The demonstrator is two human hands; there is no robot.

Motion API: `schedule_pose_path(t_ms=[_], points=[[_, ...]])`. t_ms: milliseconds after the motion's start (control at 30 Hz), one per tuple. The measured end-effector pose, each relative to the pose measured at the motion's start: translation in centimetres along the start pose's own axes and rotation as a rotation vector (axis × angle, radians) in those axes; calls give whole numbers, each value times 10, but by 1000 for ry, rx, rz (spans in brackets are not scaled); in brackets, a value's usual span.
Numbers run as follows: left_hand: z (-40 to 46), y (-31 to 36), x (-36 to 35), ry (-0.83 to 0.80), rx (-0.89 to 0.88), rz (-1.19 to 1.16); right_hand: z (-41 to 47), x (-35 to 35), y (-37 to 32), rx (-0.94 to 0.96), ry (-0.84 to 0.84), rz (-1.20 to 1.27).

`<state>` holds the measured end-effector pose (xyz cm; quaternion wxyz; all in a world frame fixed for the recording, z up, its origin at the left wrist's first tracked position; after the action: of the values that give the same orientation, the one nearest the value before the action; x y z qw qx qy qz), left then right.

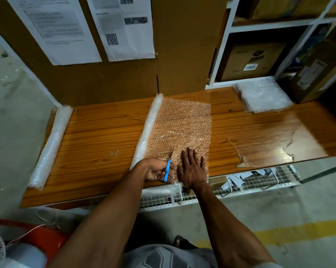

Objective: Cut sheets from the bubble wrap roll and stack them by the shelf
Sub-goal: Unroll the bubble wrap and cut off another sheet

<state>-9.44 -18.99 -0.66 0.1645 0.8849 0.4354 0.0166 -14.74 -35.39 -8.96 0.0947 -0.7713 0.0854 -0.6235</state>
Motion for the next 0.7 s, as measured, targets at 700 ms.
schedule_pose_path(t_ms=[700], points=[[9, 19, -2, 32, -50, -55, 10, 15, 8, -10, 49, -8]])
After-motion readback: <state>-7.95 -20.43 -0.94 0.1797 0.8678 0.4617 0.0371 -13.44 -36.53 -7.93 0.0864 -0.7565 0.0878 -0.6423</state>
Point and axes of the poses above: each hand's wrist, its own z-axis towards the middle knuckle, its own x-axis out of the back of the hand, y = z × x, the point moved 3 cm from there along z, towards the middle knuckle, and after that the axes turned 10 degrees about x, right-handed, at the moved point
